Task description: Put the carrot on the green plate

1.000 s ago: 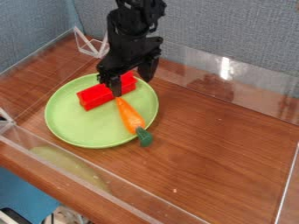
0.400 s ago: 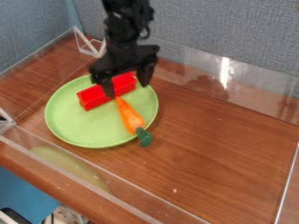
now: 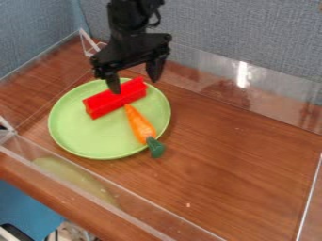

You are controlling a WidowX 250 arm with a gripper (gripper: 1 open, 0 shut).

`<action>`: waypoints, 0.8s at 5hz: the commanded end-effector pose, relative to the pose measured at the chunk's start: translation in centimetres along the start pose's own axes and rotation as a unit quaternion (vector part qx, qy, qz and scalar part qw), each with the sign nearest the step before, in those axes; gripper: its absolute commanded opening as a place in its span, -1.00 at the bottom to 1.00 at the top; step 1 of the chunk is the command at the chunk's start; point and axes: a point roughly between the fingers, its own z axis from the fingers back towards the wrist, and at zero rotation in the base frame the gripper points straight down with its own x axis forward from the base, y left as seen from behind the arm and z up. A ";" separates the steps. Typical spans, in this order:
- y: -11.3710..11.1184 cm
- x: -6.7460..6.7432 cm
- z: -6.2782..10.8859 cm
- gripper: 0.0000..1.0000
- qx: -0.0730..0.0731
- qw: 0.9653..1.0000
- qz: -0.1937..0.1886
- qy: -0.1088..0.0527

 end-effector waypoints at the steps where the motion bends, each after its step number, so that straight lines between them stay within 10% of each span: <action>1: -1.5 0.1 1.8 1.00 -0.013 1.000 0.001 -0.021; 4: -3.6 0.0 4.0 1.00 -0.021 0.995 -0.088 -0.043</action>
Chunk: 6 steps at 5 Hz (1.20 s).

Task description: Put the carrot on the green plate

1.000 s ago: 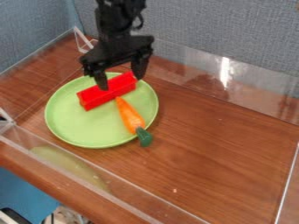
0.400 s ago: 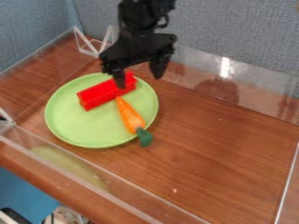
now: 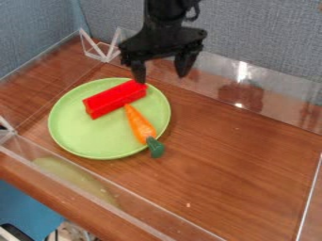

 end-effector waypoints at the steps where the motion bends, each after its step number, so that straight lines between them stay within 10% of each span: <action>1: 0.2 1.2 2.1 1.00 -0.020 0.998 -0.057 -0.036; 6: -0.5 0.3 1.2 1.00 0.059 0.997 0.046 -0.011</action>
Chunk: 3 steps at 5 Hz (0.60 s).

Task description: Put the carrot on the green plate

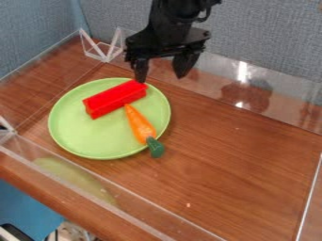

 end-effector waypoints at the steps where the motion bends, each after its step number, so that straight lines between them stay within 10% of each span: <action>1: -0.3 0.9 1.3 1.00 -0.010 1.000 0.018 -0.009; 3: 1.0 1.2 0.1 1.00 -0.004 1.000 0.018 -0.006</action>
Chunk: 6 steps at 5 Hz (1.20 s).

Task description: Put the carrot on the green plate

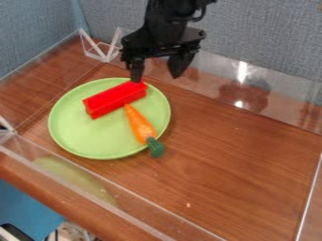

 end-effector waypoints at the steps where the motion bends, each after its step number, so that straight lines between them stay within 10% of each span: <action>1: -0.1 1.2 1.0 1.00 -0.016 1.000 0.015 -0.006; 5: -1.8 0.1 3.9 1.00 -0.021 1.000 0.021 -0.002; 6: -0.2 0.1 3.6 -1.00 -0.013 0.999 0.034 -0.002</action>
